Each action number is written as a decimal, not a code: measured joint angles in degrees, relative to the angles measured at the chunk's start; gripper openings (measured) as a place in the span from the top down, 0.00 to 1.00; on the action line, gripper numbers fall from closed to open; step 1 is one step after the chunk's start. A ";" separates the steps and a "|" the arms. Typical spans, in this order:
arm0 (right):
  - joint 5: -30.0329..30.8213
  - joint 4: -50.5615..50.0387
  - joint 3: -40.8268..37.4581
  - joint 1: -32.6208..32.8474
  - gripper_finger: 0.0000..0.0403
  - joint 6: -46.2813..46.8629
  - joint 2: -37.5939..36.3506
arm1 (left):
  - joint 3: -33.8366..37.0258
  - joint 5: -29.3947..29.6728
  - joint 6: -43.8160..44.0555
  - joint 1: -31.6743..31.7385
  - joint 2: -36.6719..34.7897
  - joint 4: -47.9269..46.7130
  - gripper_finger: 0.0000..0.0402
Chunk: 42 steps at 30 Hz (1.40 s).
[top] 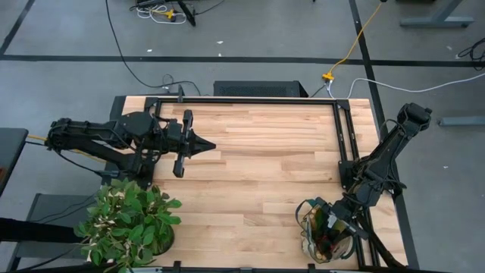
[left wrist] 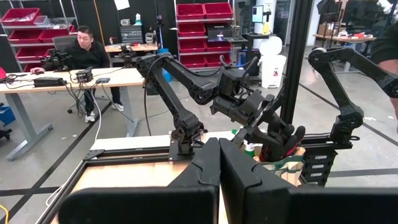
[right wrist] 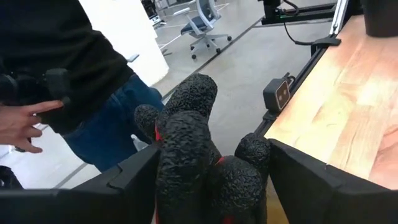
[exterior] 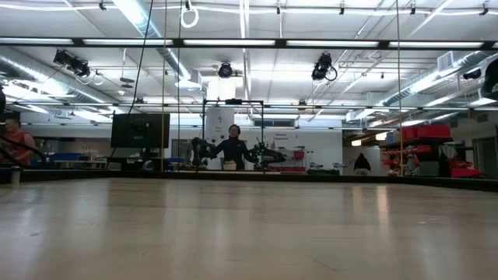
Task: Pick & Place Garden tools in Gardening bag
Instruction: Put the red gloves into the white gardening bag, then return to Home Position
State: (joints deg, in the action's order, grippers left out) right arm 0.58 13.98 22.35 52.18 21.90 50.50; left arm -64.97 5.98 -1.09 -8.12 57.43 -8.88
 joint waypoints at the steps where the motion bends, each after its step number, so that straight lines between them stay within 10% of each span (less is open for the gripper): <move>1: 0.00 0.04 0.00 0.00 0.31 -0.54 0.00 | 0.00 0.00 -0.01 0.02 0.00 0.01 0.99; 20: -3.11 5.34 0.07 0.00 0.03 -5.06 -2.34 | 0.00 0.00 0.12 0.02 0.00 0.01 0.99; 31: 11.54 -2.66 0.07 -0.58 0.13 -8.87 -13.71 | 0.00 0.00 0.10 0.01 -0.01 0.03 0.99; 42: 6.19 -8.87 0.07 -8.85 0.47 -5.45 -19.54 | 0.00 0.00 0.12 0.02 -0.02 0.03 0.99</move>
State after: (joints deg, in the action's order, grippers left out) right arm 6.77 5.11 22.41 43.33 16.45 30.96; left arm -64.97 5.98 -0.98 -8.10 57.41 -8.84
